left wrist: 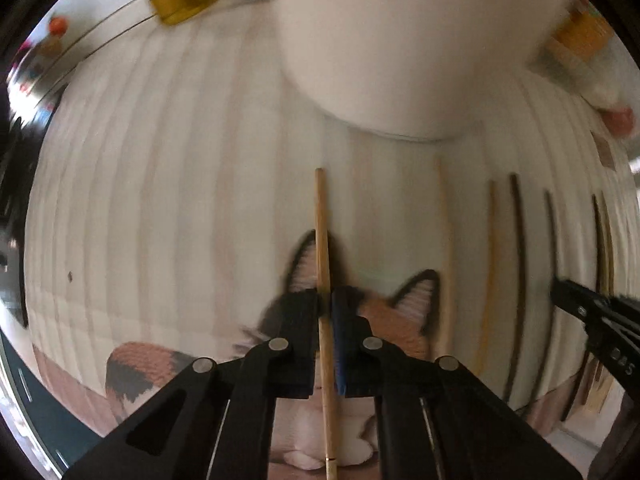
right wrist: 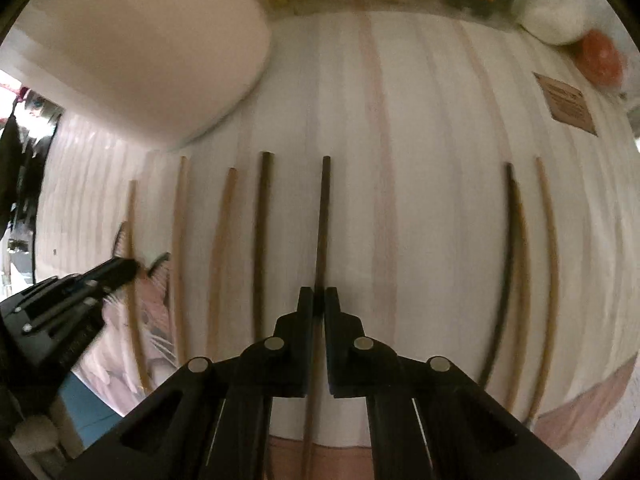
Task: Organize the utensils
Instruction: 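Grasp a light chopstick with the left tool while the right tool grasps a dark chopstick, then lift both chopsticks and carry them above the beige holder, then drop the light chopstick into the holder with the left tool while the right tool releases the dark one, then move both tools back down to the remaining chopsticks, then grasp a light chopstick with the left tool while the right tool grasps a dark chopstick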
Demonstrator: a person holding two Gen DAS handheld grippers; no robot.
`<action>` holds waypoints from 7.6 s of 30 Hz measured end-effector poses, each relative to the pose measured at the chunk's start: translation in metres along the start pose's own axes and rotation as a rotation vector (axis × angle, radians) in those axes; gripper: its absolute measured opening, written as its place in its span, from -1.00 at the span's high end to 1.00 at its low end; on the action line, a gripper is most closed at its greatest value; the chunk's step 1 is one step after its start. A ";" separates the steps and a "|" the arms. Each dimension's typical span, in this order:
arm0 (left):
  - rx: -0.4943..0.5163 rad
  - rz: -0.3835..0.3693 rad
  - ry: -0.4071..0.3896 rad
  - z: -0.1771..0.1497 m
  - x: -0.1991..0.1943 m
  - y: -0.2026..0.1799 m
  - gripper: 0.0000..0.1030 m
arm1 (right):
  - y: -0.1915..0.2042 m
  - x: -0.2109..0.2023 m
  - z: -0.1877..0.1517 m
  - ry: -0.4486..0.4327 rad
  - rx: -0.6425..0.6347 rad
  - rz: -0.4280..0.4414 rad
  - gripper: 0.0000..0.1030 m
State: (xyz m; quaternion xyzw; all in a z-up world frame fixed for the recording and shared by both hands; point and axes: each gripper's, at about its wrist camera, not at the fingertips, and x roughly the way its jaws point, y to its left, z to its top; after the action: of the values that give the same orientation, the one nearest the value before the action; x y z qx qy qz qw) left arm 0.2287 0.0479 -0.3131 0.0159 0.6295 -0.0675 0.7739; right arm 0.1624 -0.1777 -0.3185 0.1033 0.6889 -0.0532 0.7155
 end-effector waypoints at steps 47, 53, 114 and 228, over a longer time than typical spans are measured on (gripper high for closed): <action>-0.043 -0.072 -0.437 0.015 -0.182 0.023 0.92 | 0.027 -0.169 0.003 -0.505 -0.047 0.095 0.92; -0.063 -0.070 -0.538 0.023 -0.225 0.029 0.92 | 0.037 -0.213 0.014 -0.603 -0.077 0.116 0.92; -0.118 -0.105 -0.593 0.183 -0.269 0.028 0.70 | 0.109 -0.289 0.183 -0.606 -0.218 0.190 0.59; 0.050 -0.099 -0.178 -0.027 -0.118 0.010 0.92 | -0.027 -0.124 -0.013 -0.218 -0.035 0.111 0.91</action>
State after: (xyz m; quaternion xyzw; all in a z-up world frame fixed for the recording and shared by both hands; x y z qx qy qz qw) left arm 0.1805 0.0708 -0.2038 -0.0017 0.5565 -0.1225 0.8218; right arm 0.1384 -0.2091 -0.1973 0.1223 0.6011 -0.0126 0.7896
